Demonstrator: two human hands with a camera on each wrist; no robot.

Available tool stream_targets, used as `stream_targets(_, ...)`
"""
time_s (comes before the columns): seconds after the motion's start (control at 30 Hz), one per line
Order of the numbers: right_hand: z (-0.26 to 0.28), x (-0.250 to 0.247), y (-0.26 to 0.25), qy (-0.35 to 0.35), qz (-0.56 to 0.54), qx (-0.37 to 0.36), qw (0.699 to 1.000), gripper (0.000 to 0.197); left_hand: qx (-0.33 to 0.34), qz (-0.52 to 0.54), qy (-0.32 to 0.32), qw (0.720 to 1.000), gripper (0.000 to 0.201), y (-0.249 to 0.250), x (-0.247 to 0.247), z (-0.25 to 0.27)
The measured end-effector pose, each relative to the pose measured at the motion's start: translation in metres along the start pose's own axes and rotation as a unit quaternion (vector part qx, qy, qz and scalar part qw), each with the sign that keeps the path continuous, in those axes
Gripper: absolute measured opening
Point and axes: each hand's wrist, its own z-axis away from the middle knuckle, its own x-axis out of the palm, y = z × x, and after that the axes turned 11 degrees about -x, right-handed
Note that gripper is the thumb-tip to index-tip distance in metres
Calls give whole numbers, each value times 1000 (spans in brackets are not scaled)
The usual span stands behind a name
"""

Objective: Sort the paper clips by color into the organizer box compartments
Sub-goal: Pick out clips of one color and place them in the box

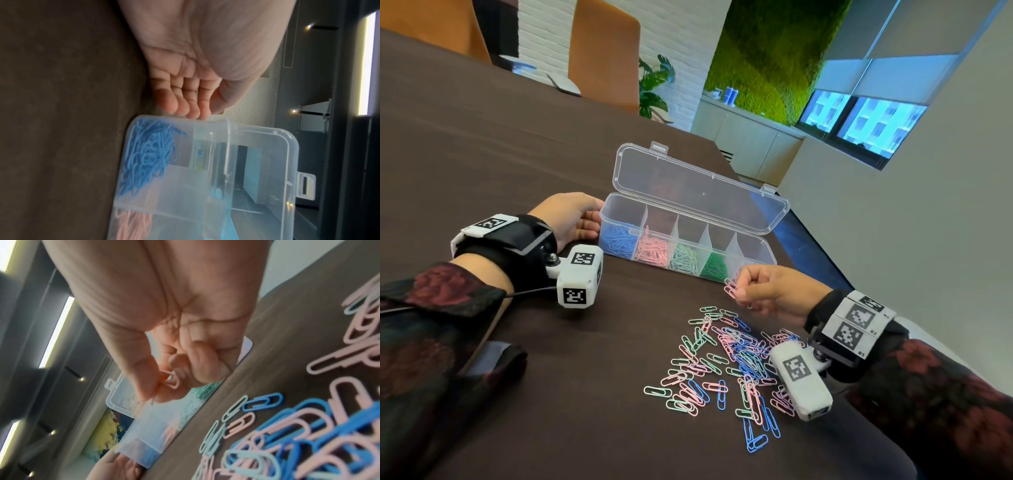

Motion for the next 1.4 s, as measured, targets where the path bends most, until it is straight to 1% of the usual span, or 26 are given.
stream_targets(0.07, 1, -1, 3, 8, -51, -5, 999, 24, 0, -2, 1, 1000, 12, 0, 0, 1)
stream_targets(0.2, 4, -5, 8, 22, -80, 8, 997, 29, 0, 1, 3, 1000, 13, 0, 1, 2)
stream_targets(0.3, 6, -9, 11, 33, -94, 18, 995, 19, -2, 2, 3, 1000, 14, 1, 1, 1)
stream_targets(0.5, 9, -12, 12, 33, -87, 27, 995, 14, -2, 1, -1, 1000, 13, 0, 1, 1)
stream_targets(0.57, 10, -12, 12, 31, -82, 26, 996, 17, -2, 2, -1, 1000, 13, 0, 0, 1)
stream_targets(0.67, 11, -10, 10, 30, -73, 21, 997, 14, -4, 3, 0, 1000, 13, 0, 0, 0)
stream_targets(0.77, 10, -5, 7, 21, -68, 11, 997, 17, -3, 2, -1, 1000, 12, 0, 0, 0)
stream_targets(0.8, 10, -4, 5, 19, -49, 8, 999, 18, -3, 1, -2, 1000, 11, 0, 0, 0)
stream_targets(0.87, 9, -1, 1, 14, 47, -5, 999, 19, -2, 1, -1, 1000, 11, 0, 0, 1)
stream_targets(0.93, 7, 3, -3, 1, 158, -22, 987, 18, -1, 3, -1, 1000, 11, 0, 0, 2)
stream_targets(1.03, -1, 12, -11, -9, 255, -44, 966, 18, 3, 1, 1, 1000, 12, 1, 1, 2)
stream_targets(1.1, -8, 19, -20, -5, 281, -64, 958, 20, 4, 1, 0, 1000, 13, 1, 1, 3)
stream_targets(1.17, -17, 26, -31, 13, 278, -82, 957, 22, 2, 3, -1, 1000, 13, 1, 2, 4)
stream_targets(1.4, -71, 49, -59, 123, 306, -147, 933, 25, 0, 3, -2, 1000, 15, 1, 2, 6)
